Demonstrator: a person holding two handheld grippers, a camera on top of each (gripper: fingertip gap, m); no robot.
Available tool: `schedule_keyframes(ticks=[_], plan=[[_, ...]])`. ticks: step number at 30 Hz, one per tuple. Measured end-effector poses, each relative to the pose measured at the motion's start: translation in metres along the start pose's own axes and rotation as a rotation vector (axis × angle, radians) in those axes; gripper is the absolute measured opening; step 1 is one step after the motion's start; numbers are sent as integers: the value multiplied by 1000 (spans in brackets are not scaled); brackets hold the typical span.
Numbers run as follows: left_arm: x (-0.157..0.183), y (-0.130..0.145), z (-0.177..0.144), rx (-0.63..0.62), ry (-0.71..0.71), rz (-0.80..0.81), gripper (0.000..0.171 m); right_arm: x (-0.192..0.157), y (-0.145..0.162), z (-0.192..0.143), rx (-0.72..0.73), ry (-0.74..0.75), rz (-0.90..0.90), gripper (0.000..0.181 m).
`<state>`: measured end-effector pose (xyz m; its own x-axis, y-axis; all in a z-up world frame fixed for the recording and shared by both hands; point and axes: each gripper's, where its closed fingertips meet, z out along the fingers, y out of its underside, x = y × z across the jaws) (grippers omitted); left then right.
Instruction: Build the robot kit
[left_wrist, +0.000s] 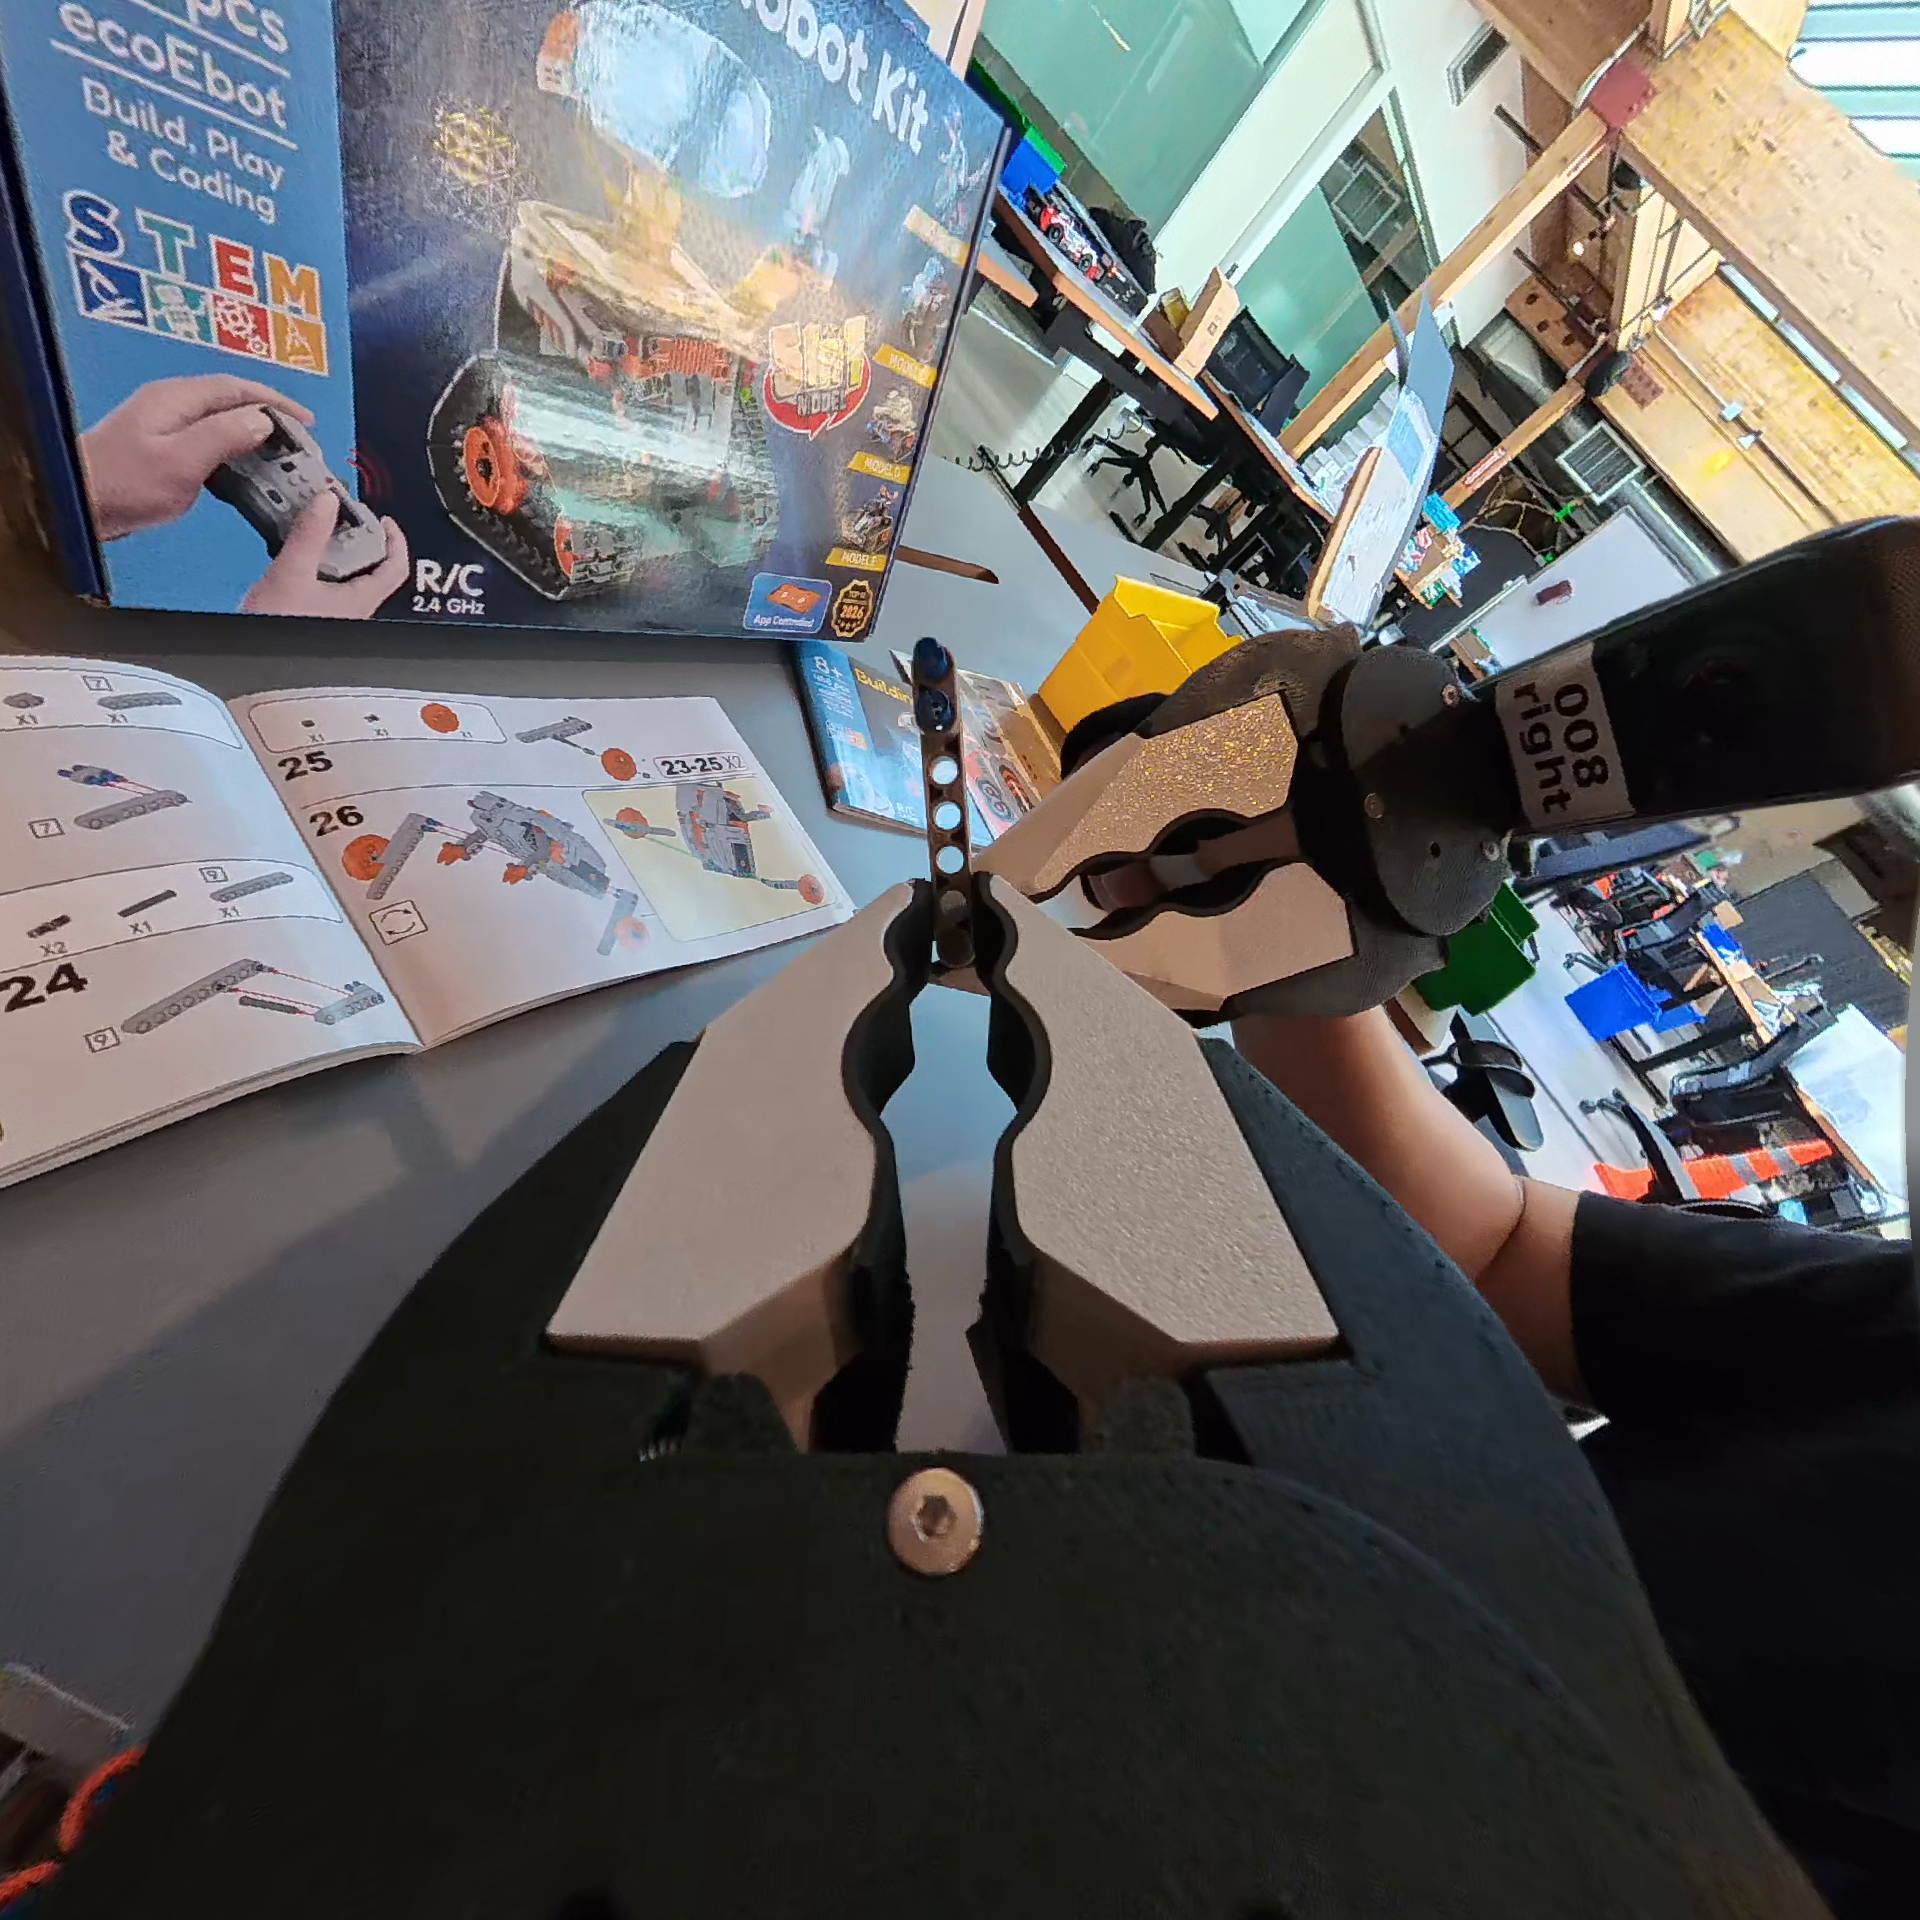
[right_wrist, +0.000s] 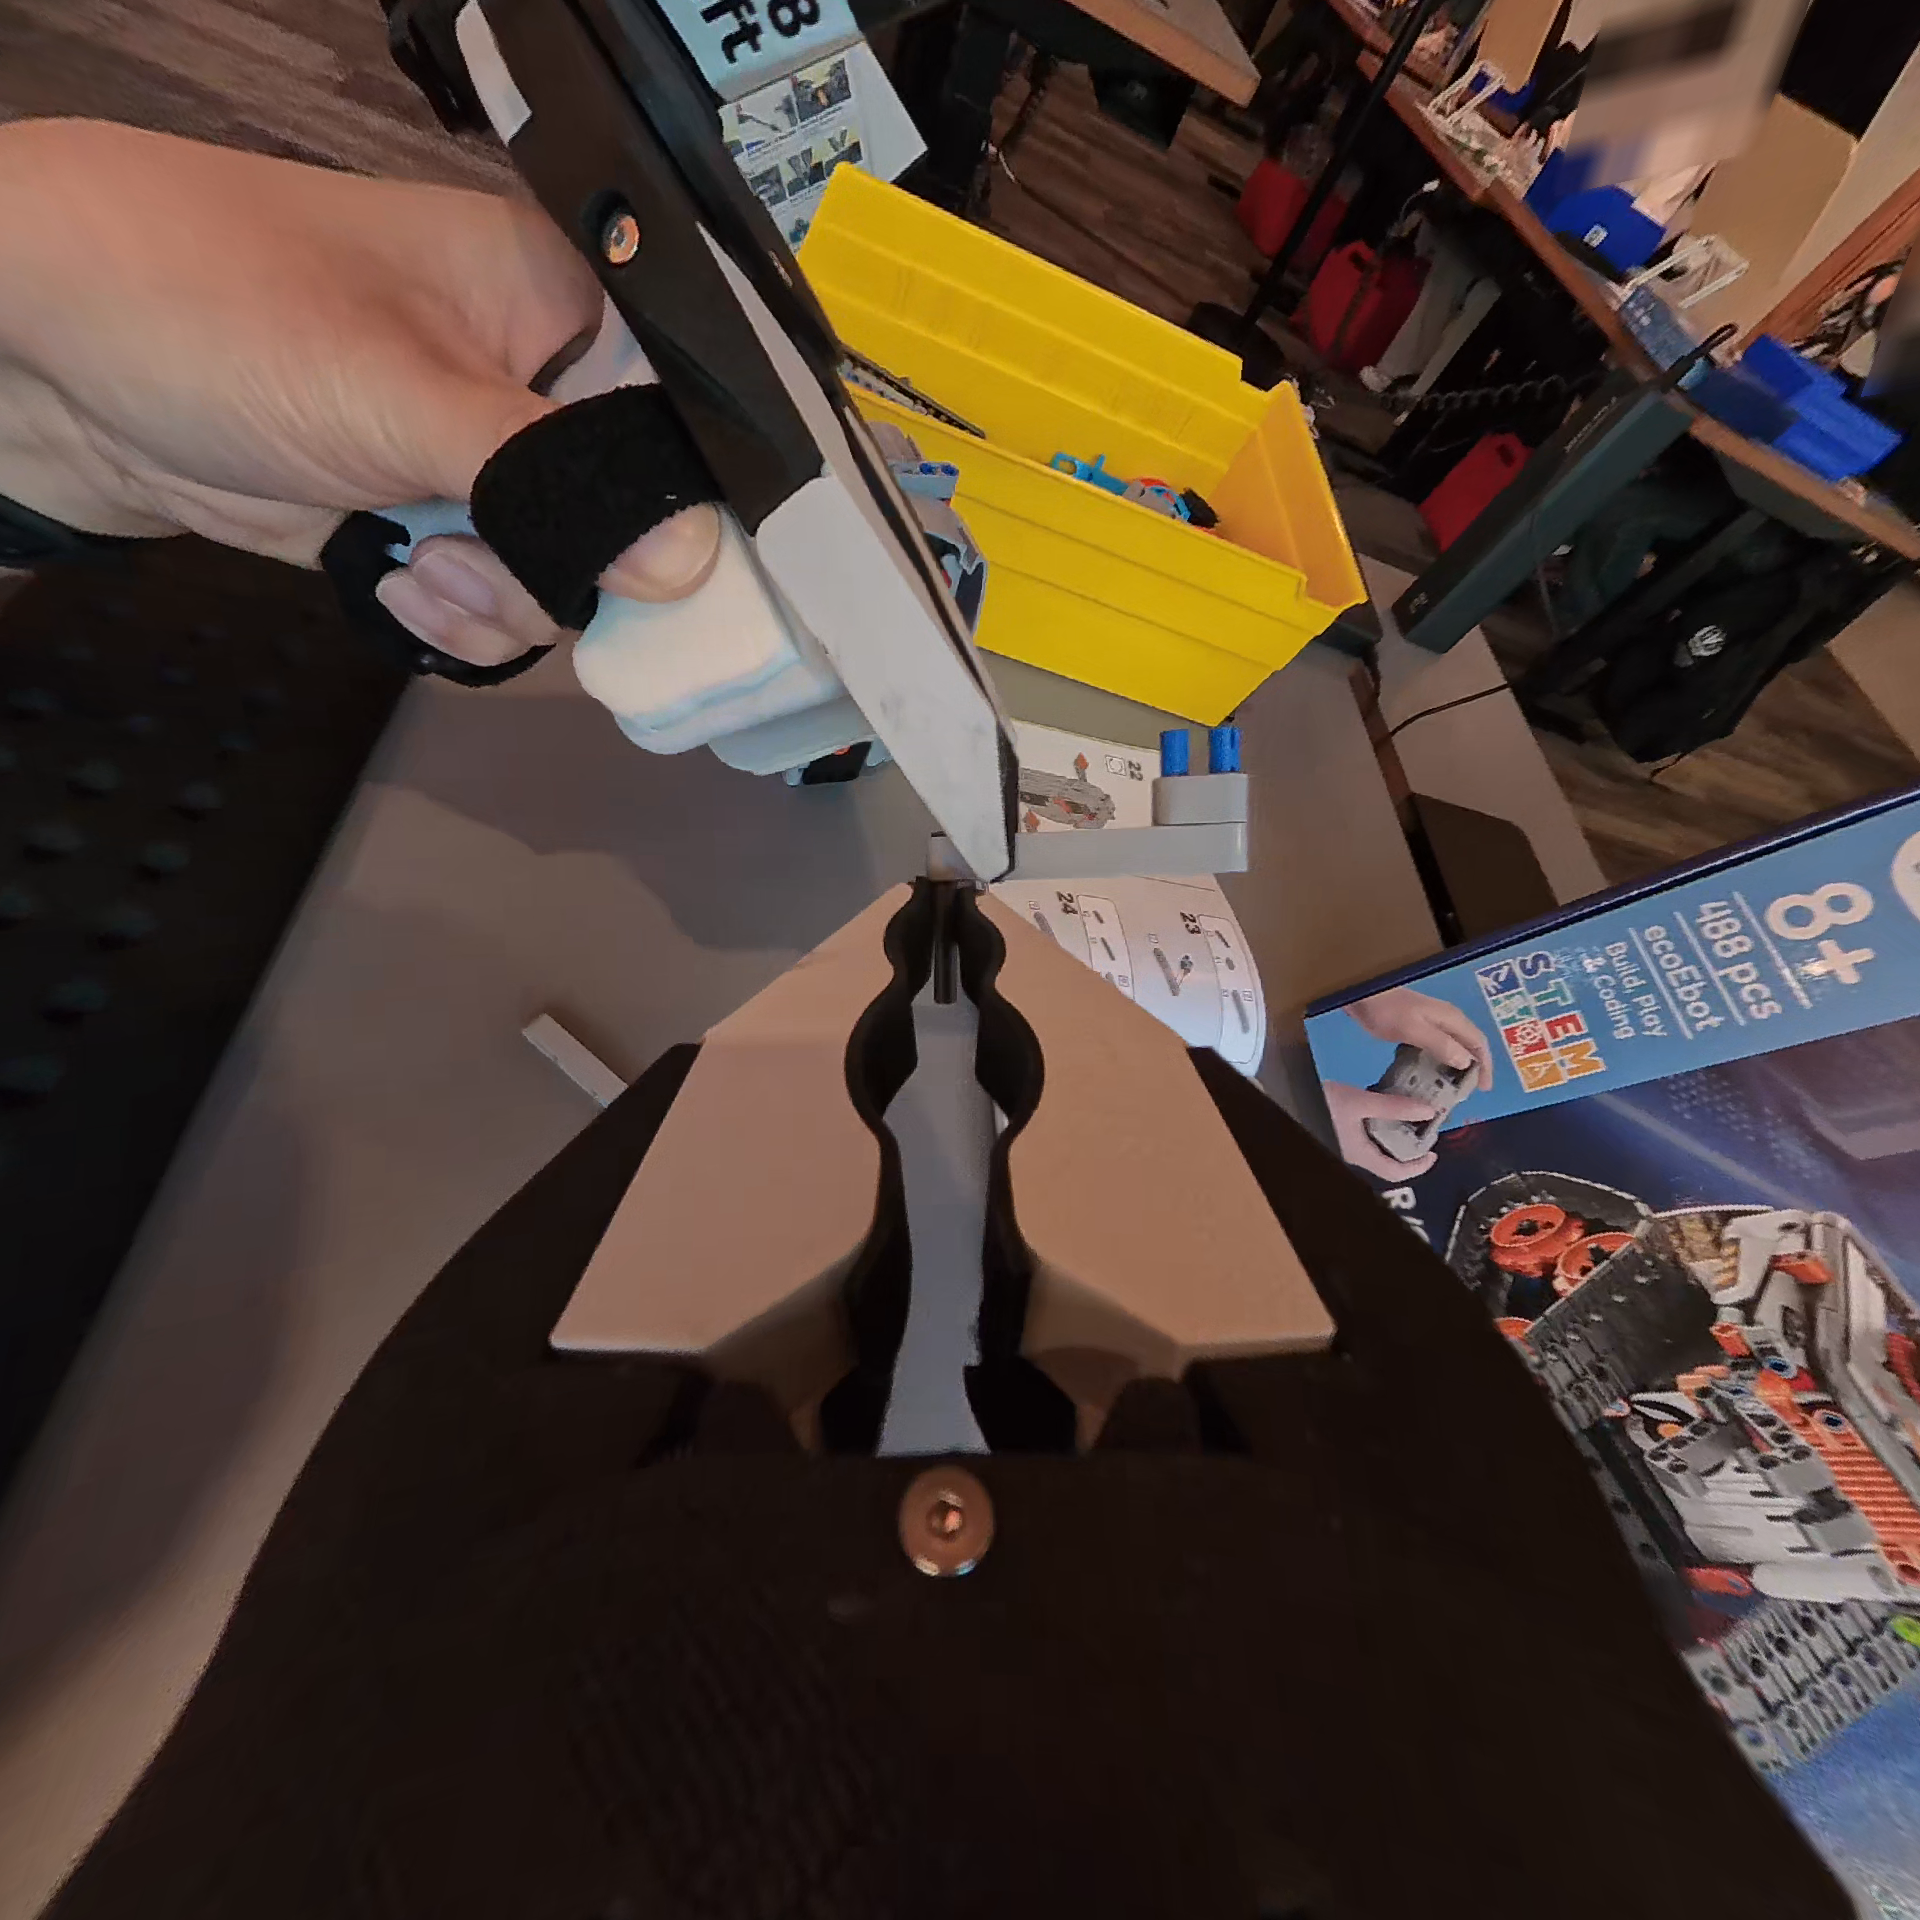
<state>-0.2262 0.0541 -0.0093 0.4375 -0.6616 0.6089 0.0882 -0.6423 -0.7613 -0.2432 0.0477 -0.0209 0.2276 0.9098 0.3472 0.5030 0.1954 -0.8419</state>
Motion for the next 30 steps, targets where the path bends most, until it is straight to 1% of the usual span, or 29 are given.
schedule_keyframes(ticks=[6, 9, 12, 15, 19, 23, 26, 27, 29, 30], plan=[[-2, 1, 0, 7, 11, -4, 5, 0, 0, 1, -1, 20, -23, 0], [-4, 4, 2, -9, 8, -16, 5, -1, 4, 3, -19, 23, -38, 1], [-7, 8, 2, -13, -2, -20, 5, -4, 8, 5, -26, -6, -7, 1], [-5, 9, 1, -7, 2, -24, 5, -7, 7, 5, -4, -43, 34, 2], [-7, 8, 1, -1, -31, -10, 5, -5, 8, 7, -10, -55, 111, 2], [-8, 10, 0, -17, -34, -1, 5, -7, 9, 7, -20, -24, -3, 1], [-7, 9, -2, -6, -15, 2, 5, -9, 7, 8, -8, -14, -30, 1], [-7, 9, -3, -4, -11, 4, 6, -12, 8, 9, -13, -33, -39, 0], [-7, 8, -7, 6, -19, 16, 15, -12, 9, 9, -25, -22, -63, 0], [-7, 9, -10, 10, -28, 29, 15, -13, 10, 8, -32, -28, -70, 0]])
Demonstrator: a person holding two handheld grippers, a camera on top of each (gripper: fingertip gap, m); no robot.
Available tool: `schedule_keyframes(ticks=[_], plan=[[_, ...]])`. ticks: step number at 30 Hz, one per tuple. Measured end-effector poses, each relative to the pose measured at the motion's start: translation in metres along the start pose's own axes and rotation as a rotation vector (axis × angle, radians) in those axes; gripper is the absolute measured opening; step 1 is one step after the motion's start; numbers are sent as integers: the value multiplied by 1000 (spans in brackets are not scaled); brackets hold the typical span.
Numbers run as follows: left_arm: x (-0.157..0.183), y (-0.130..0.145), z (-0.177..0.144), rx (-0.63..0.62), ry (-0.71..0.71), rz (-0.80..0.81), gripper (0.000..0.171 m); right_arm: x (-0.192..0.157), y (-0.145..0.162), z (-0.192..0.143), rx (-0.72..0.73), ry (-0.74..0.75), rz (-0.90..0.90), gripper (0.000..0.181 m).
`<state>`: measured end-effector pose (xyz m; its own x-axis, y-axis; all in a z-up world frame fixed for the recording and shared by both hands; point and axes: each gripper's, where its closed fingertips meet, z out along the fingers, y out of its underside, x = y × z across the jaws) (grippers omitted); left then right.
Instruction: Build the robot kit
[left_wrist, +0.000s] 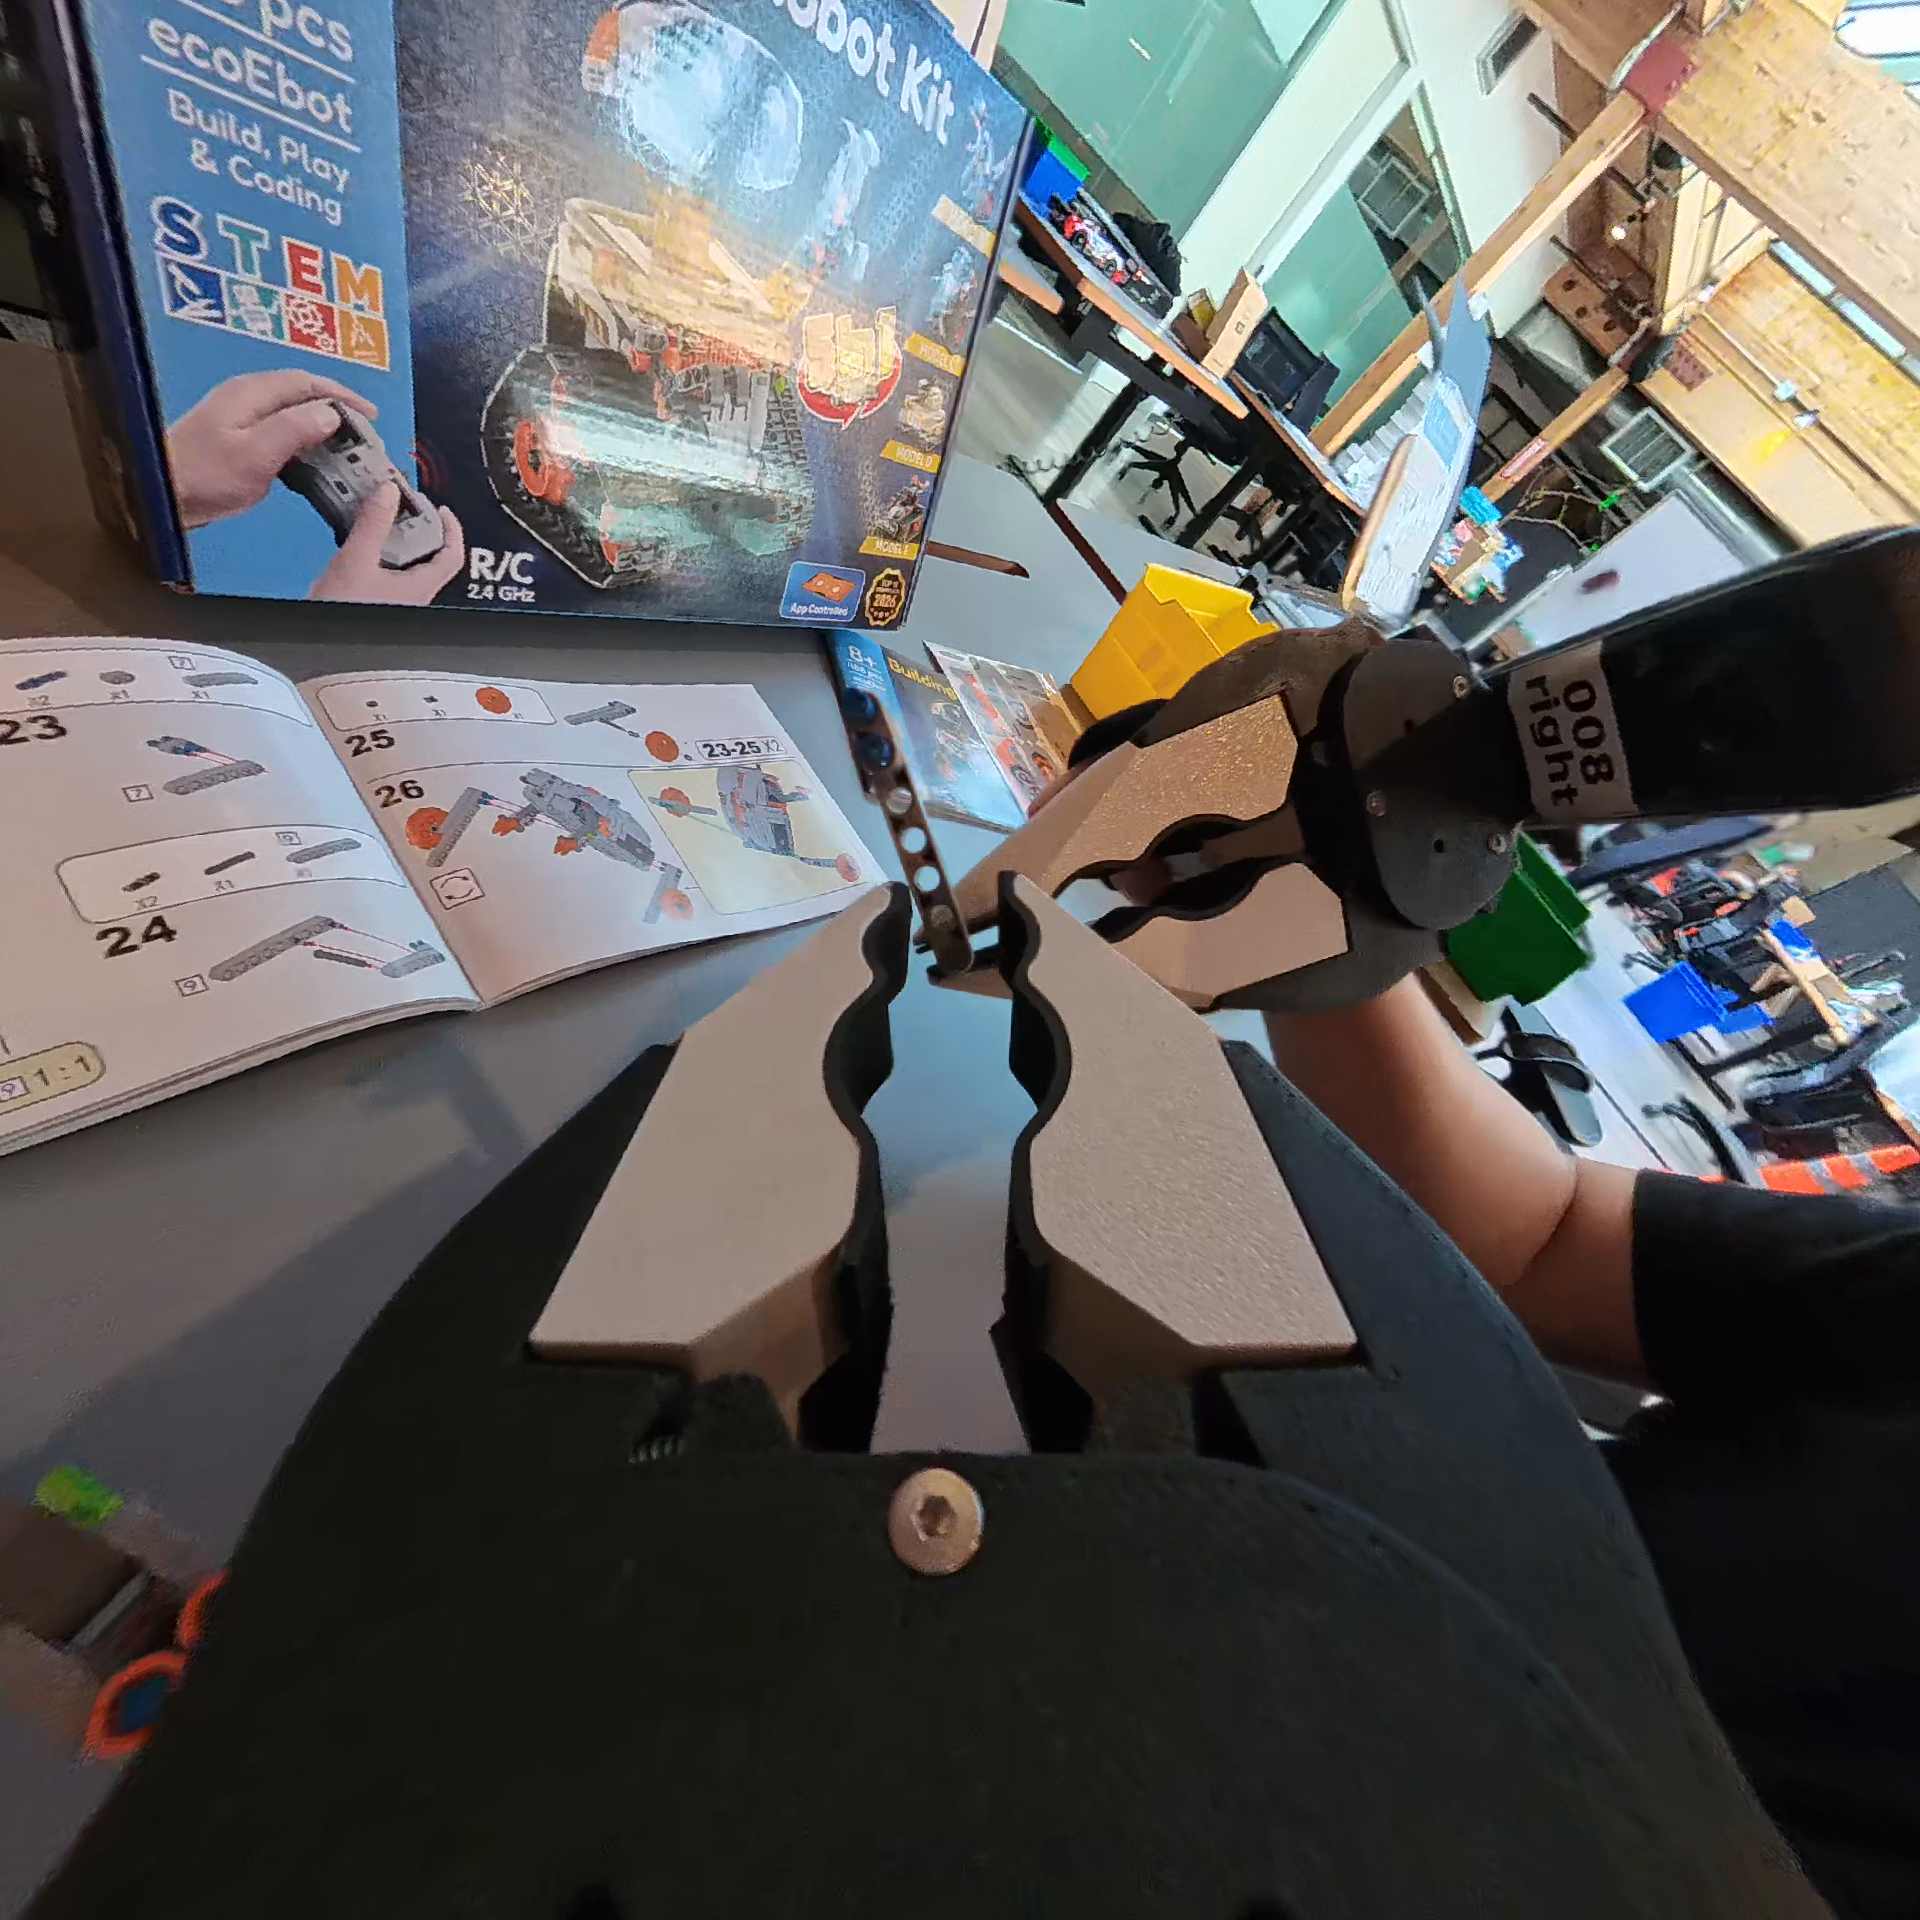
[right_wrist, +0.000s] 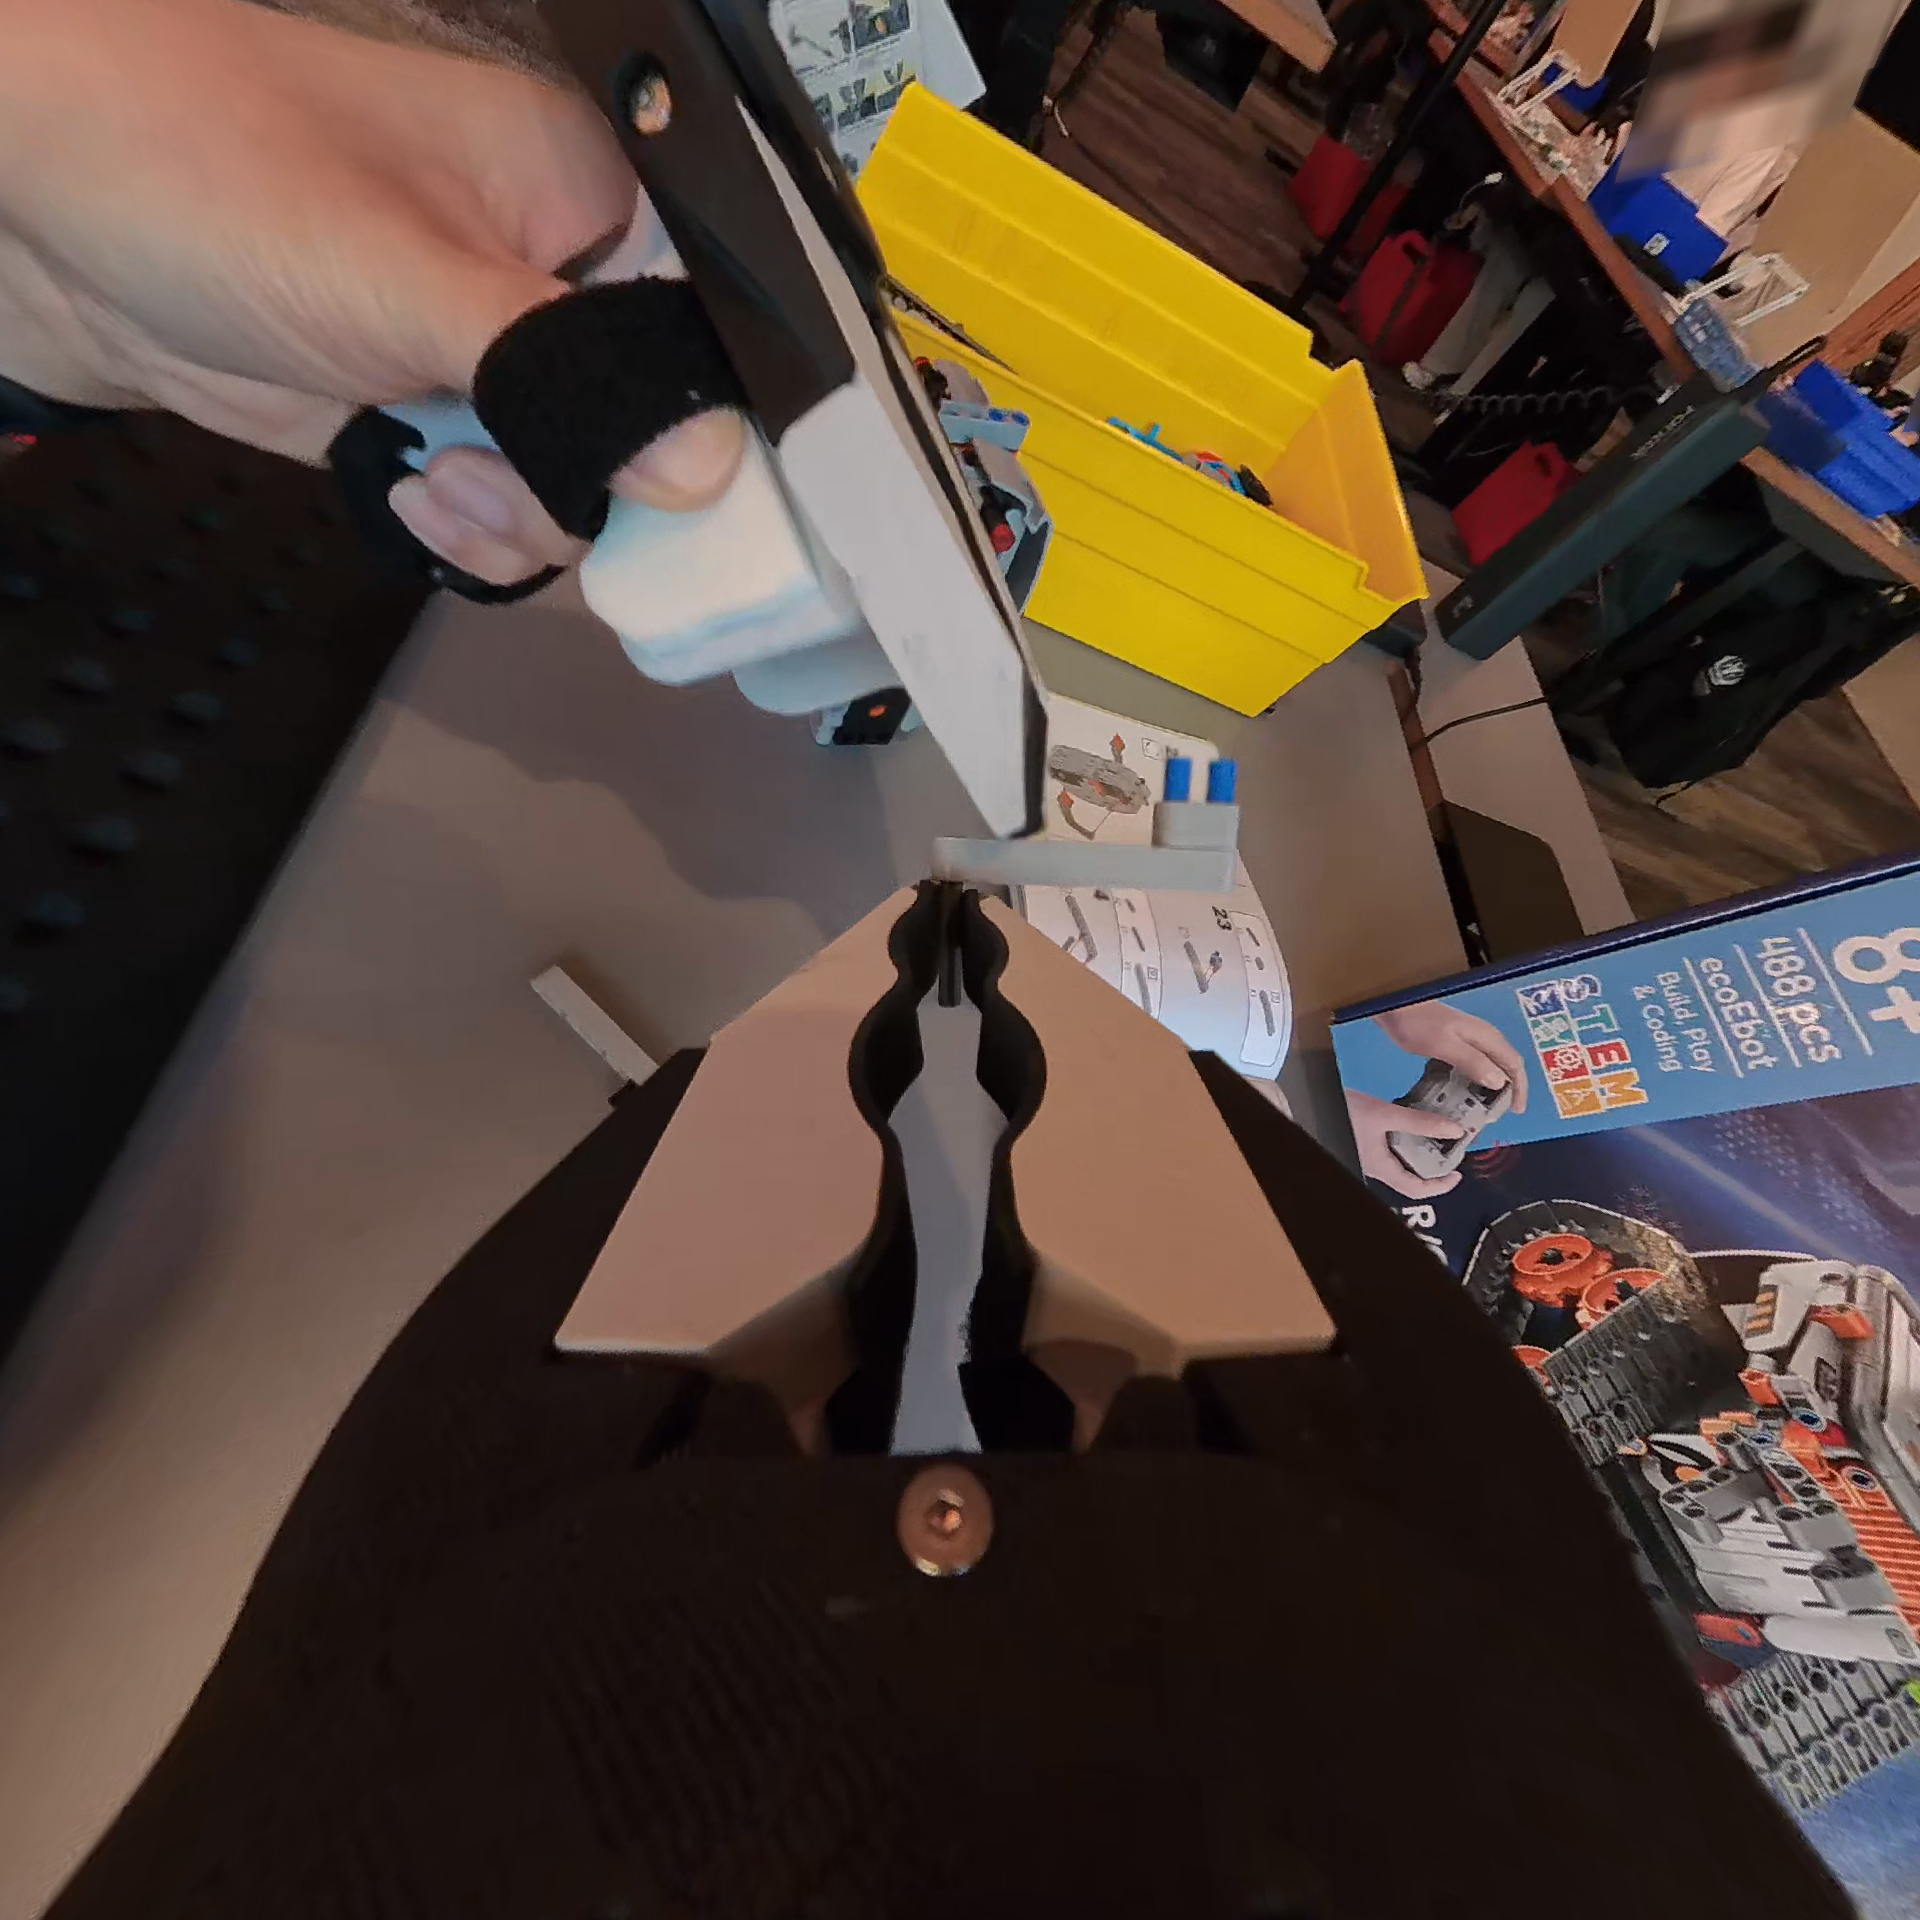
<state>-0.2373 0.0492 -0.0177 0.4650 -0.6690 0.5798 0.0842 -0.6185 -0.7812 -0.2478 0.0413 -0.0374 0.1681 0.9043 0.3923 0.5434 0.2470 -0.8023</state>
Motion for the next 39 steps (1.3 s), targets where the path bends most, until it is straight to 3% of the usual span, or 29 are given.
schedule_keyframes(ticks=[2, 6, 8, 16, 19, 27, 32, 39], plan=[[-2, 2, -9, 8, -54, 35, 22, 1, 2, -2, -12, 6, -12, 0], [-3, 13, -26, -5, -159, 135, 25, 3, -2, -6, 7, 12, -33, 0], [-4, 25, -29, -39, -173, 112, 24, 0, -3, -6, 4, -7, -31, 1], [26, 40, -39, 8, -20, -21, 12, -6, -5, -7, -37, -17, -54, 0], [41, 47, -31, 10, 99, -154, 19, -7, -9, -8, -36, -10, -73, 0], [58, 36, -29, 112, 236, -292, 20, -8, -25, -18, -33, 22, -103, 0], [57, 24, -37, 206, 280, -378, 33, -16, -48, -28, 7, 51, -183, 0], [54, 6, -51, 292, 322, -443, 34, -35, -69, -33, 95, 24, -322, 1]])
